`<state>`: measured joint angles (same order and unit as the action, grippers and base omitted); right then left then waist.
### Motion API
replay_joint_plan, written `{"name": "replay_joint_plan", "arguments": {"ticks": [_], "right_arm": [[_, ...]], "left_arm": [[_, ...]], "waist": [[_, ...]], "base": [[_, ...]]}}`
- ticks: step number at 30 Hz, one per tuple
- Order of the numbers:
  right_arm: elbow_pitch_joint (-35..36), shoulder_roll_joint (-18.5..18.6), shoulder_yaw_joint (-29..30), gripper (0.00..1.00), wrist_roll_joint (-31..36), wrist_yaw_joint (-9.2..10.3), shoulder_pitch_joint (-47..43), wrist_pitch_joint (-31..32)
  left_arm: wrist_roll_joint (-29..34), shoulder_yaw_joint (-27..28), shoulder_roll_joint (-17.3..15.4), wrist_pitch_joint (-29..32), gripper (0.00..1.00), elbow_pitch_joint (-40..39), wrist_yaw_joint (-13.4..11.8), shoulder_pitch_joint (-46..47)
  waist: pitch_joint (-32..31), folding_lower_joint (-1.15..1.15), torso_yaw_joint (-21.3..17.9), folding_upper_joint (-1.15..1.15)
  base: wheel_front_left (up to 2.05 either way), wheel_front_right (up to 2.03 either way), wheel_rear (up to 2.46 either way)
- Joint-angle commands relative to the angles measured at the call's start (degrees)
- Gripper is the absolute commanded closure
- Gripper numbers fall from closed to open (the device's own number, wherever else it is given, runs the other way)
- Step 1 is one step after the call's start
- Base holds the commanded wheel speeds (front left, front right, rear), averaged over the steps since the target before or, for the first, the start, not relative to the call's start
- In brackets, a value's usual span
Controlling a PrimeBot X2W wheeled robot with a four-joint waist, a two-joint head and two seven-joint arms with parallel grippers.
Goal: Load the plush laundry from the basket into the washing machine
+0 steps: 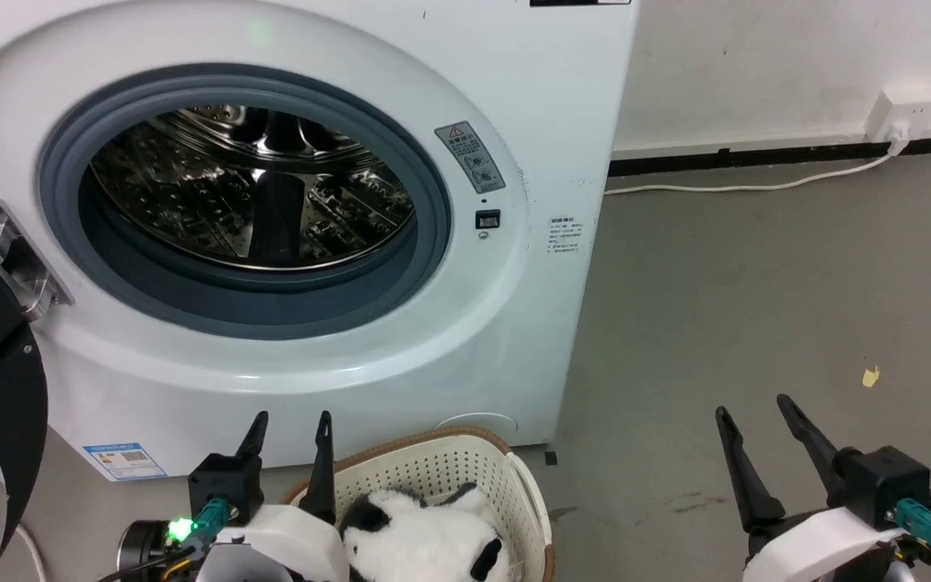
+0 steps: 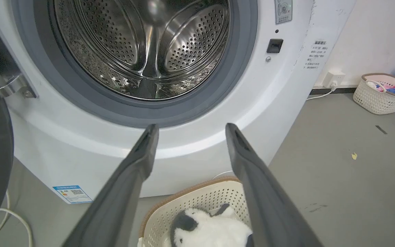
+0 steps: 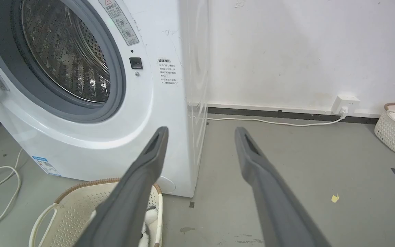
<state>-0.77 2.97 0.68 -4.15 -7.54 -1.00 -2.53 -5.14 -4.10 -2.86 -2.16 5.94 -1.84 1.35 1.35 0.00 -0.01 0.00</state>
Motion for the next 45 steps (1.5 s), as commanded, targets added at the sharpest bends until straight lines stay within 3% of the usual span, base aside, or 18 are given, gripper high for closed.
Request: {"name": "replay_joint_plan", "arguments": {"ticks": [1, 20, 45], "right_arm": [[-0.1, 0.0, 0.3, 0.00, -0.7, 0.01, -0.8, -0.5], [1.3, 0.0, 1.8, 0.00, -3.5, 0.02, 1.0, -2.1], [4.5, -0.1, 4.7, 0.00, -7.8, 0.03, 4.3, -5.2]], "left_arm": [[-0.8, -0.5, 0.0, -0.6, 0.00, 1.1, -0.3, 1.2], [-5.7, -4.2, 0.0, -2.2, 0.00, 15.0, -1.7, 9.0], [-12.9, -12.5, 0.0, 0.0, 0.00, 35.6, -5.0, 23.9]], "waist": [[0.4, 0.00, -0.1, 0.00], [7.6, 0.00, -2.5, 0.00], [23.5, 0.00, -5.0, 0.00]], "base": [[0.00, 0.00, 0.00], [0.00, 0.00, 0.00], [0.00, 0.00, 0.00]]}}
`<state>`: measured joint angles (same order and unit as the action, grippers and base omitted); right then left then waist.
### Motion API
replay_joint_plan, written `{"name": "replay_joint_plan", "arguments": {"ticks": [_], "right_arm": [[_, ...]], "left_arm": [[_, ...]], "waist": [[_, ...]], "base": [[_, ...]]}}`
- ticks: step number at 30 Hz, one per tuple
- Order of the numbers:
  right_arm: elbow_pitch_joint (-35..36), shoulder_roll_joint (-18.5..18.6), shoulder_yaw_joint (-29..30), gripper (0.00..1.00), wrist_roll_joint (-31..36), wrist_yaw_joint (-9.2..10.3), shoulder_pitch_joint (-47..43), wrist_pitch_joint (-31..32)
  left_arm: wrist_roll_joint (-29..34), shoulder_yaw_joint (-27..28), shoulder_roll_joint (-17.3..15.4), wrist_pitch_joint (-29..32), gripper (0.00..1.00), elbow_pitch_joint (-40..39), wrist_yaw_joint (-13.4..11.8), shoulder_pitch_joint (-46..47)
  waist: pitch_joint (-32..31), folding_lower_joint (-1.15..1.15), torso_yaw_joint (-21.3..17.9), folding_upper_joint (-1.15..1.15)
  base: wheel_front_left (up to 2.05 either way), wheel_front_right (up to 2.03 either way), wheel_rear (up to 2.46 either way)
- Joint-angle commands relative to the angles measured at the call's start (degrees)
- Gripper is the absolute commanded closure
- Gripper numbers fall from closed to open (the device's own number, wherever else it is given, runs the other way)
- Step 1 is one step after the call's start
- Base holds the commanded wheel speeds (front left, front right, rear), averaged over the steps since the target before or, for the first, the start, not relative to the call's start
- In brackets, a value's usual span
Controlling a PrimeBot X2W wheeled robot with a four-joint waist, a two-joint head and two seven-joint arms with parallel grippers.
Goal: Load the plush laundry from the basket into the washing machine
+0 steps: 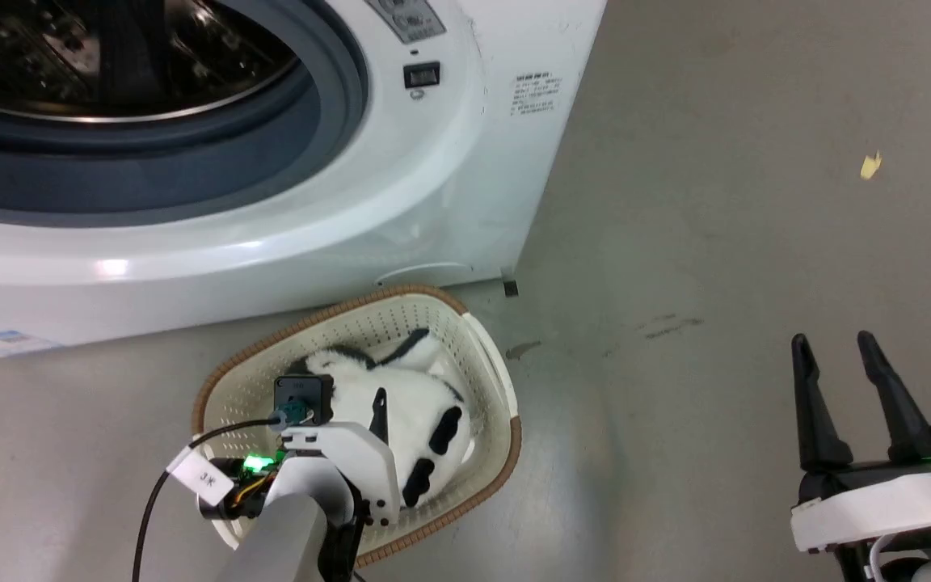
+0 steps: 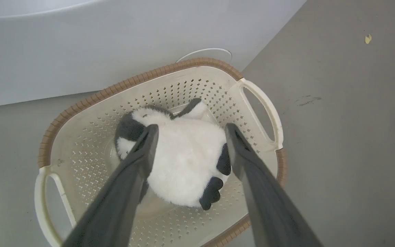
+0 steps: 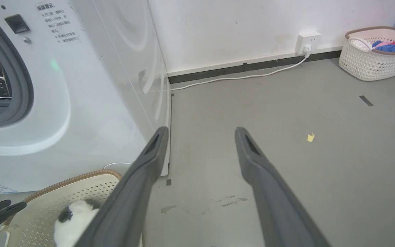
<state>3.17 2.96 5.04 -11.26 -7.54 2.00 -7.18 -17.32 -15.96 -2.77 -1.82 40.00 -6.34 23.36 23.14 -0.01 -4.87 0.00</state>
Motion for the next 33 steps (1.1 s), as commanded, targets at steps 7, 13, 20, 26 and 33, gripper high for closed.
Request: {"name": "replay_joint_plan", "arguments": {"ticks": [7, 13, 20, 26, 33], "right_arm": [[2.2, -0.1, 1.2, 0.00, -1.8, 0.04, 2.2, -1.1], [3.3, -0.1, 1.8, 0.00, -2.5, 0.04, 2.8, -1.4], [5.6, -0.1, 3.0, 0.00, -3.4, 0.04, 3.3, -1.8], [7.2, -0.1, 3.9, 0.00, -4.2, 0.04, 3.3, -1.9], [8.9, -0.1, 5.1, 0.00, -5.4, 0.05, 3.3, -2.2]], "left_arm": [[-2.9, -2.7, -0.1, -1.2, 0.00, 6.1, -1.3, 5.6], [-4.6, -4.3, -0.1, -1.6, 0.00, 9.3, -1.8, 8.2], [-7.5, -6.5, -0.1, -2.4, 0.00, 14.5, -2.7, 12.6], [-9.4, -7.9, -0.1, -2.2, 0.00, 17.8, -3.2, 15.5], [-12.3, -10.6, -0.1, -1.9, 0.00, 21.7, -4.2, 19.8]], "waist": [[6.3, 0.01, -0.5, 0.00], [9.5, 0.01, -0.7, 0.00], [14.6, 0.01, -0.8, 0.00], [17.8, 0.01, -1.1, 0.00], [22.2, 0.01, -1.9, 0.00]], "base": [[0.00, 0.00, 0.00], [0.00, 0.00, 0.00], [0.00, 0.00, 0.00], [0.00, 0.00, 0.00], [0.00, 0.00, 0.00]]}}
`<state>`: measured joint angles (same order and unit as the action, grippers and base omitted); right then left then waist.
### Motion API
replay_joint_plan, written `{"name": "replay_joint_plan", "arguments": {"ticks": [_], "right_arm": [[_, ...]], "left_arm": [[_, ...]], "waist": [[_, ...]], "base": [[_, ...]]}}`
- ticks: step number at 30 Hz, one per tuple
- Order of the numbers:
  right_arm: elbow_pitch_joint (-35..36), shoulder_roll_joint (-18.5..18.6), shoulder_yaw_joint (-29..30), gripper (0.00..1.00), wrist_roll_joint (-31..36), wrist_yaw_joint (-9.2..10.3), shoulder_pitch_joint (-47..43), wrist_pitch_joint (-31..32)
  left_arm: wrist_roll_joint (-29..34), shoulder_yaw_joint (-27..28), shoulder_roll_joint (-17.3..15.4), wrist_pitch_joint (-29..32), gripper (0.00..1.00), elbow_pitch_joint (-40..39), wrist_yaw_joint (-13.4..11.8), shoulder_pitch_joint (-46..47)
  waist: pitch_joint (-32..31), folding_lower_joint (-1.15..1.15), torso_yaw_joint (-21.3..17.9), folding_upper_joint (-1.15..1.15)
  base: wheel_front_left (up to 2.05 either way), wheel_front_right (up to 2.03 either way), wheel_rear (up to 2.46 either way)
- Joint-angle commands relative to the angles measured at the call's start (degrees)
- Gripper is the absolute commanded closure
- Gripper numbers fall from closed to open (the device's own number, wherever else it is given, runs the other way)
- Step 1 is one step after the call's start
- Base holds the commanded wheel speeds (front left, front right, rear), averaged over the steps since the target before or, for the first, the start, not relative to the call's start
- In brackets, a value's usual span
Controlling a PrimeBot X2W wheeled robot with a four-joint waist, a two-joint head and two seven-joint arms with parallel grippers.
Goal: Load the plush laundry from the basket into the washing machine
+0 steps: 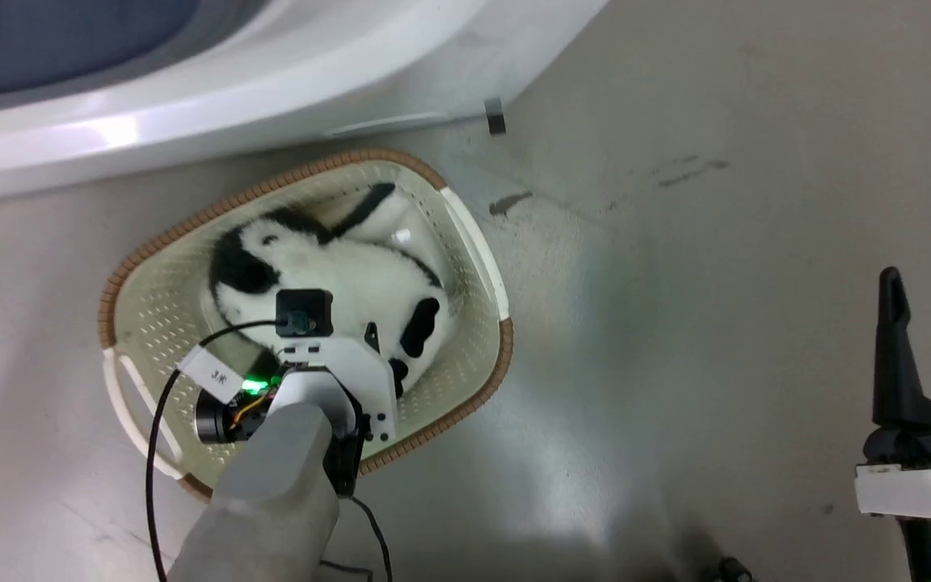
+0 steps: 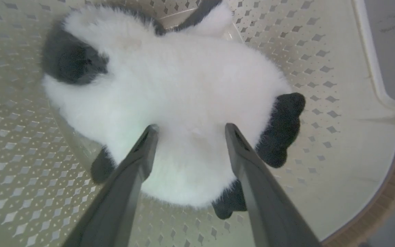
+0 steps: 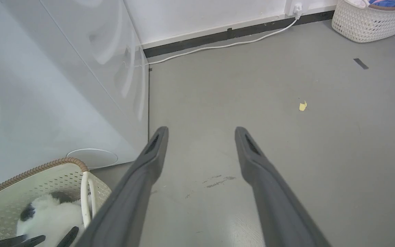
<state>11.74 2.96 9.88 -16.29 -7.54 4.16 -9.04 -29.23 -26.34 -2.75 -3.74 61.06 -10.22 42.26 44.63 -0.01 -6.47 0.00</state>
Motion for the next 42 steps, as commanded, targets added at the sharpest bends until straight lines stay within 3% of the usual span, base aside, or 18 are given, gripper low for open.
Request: {"name": "replay_joint_plan", "arguments": {"ticks": [1, 15, 16, 17, 30, 42], "right_arm": [[0.5, -0.1, 0.3, 0.00, -0.5, 0.05, 1.2, -0.4], [3.0, -0.1, 2.3, 0.00, -2.6, 0.05, 1.5, -1.7], [3.1, -0.1, 2.4, 0.00, -2.5, 0.05, 1.5, -1.7], [3.2, -0.1, 2.4, 0.00, -2.5, 0.05, 1.4, -1.6], [3.1, -0.1, 2.2, 0.00, -1.7, 0.05, 2.1, -1.0], [2.7, -0.1, 1.4, 0.00, -0.4, 0.05, 2.8, -0.1]], "left_arm": [[-0.8, -0.6, -0.1, 0.1, 0.00, 1.2, -0.5, 1.5], [-9.1, -8.5, -0.1, 1.4, 0.00, 8.4, -2.9, 7.8], [-9.5, -8.7, -0.1, 1.8, 0.30, 8.3, -2.9, 7.8], [-9.8, -9.0, -0.1, 1.6, 0.98, 7.9, -2.7, 7.8], [-15.9, -9.6, -0.1, -4.1, 1.00, 5.5, -1.3, 5.5], [-22.4, -12.2, -0.1, -6.6, 1.00, 2.7, 2.3, 3.1]], "waist": [[1.3, 0.01, -0.5, 0.00], [9.8, 0.01, -2.0, 0.00], [9.9, 0.01, -2.0, 0.00], [10.0, 0.01, -1.9, 0.00], [7.2, 0.01, -0.1, 0.00], [0.6, 0.01, 2.7, 0.00]], "base": [[0.00, 0.00, 0.00], [0.00, 0.00, 0.00], [0.00, 0.00, 0.00], [0.00, 0.00, 0.00], [0.00, 0.00, 0.00], [0.00, 0.00, 0.00]]}}
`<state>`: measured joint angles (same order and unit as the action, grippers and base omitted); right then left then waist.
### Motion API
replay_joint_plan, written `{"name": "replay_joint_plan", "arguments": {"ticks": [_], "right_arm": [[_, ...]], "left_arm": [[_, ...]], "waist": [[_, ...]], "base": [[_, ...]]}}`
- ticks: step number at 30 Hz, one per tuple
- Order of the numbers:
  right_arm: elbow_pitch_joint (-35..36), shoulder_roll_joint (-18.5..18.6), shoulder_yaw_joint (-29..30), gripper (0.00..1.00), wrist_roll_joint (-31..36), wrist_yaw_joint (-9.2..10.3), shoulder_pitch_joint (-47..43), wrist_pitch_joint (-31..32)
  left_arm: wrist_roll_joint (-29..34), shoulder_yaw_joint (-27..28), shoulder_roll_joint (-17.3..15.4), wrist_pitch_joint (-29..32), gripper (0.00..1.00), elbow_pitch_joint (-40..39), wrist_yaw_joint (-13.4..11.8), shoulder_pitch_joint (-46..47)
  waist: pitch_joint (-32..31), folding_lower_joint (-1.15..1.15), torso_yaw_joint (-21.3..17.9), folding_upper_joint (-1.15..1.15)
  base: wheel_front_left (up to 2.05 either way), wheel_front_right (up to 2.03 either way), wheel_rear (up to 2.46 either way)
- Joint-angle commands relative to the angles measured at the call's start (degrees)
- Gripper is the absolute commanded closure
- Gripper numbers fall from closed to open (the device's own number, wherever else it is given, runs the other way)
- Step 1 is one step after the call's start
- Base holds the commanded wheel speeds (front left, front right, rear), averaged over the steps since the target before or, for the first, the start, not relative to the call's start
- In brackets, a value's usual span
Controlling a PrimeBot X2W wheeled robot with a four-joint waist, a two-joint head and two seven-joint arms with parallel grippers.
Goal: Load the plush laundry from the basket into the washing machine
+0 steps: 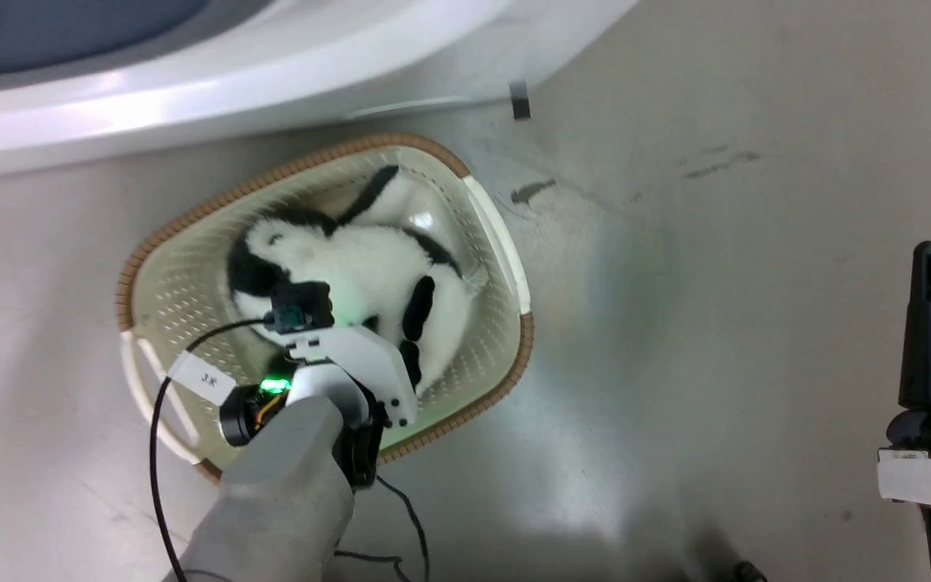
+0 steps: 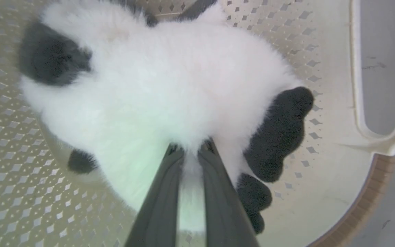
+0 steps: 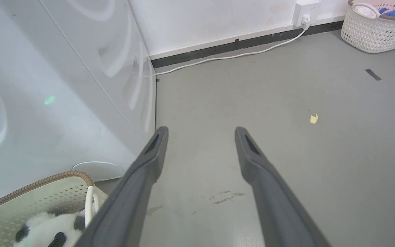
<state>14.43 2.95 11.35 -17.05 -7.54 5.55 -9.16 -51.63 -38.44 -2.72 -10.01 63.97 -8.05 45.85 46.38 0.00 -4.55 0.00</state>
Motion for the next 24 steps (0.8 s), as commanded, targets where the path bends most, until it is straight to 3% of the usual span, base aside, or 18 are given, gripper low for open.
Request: {"name": "replay_joint_plan", "arguments": {"ticks": [1, 10, 18, 24], "right_arm": [[-0.1, -0.1, -0.1, 0.00, 0.4, 0.05, 1.4, 0.1], [-1.3, -0.1, -1.0, 0.00, 1.0, 0.05, 1.5, 0.9], [-3.3, -0.1, -1.9, 0.00, 1.1, 0.05, 0.8, 1.0], [-4.9, -0.1, -2.3, 0.00, 1.0, 0.05, -0.9, 1.1]], "left_arm": [[-0.4, -0.4, -0.2, -0.5, 1.00, -0.4, 0.4, -0.8], [-4.0, -1.8, -0.2, -3.0, 1.00, -1.9, 2.3, -4.1], [-5.5, 0.6, -0.2, -4.9, 1.00, -4.9, 3.7, -8.3], [-1.1, 6.0, -1.1, -5.0, 1.00, -13.2, 2.2, -13.2]], "waist": [[-1.8, 0.00, 1.1, 0.00], [-8.3, 0.00, 4.0, 0.00], [-15.2, 0.00, 5.6, 0.00], [-21.2, 0.00, 6.7, 0.00]], "base": [[0.00, 0.00, 0.00], [0.00, 0.00, 0.00], [0.00, 0.00, 0.00], [0.00, 0.00, 0.00]]}}
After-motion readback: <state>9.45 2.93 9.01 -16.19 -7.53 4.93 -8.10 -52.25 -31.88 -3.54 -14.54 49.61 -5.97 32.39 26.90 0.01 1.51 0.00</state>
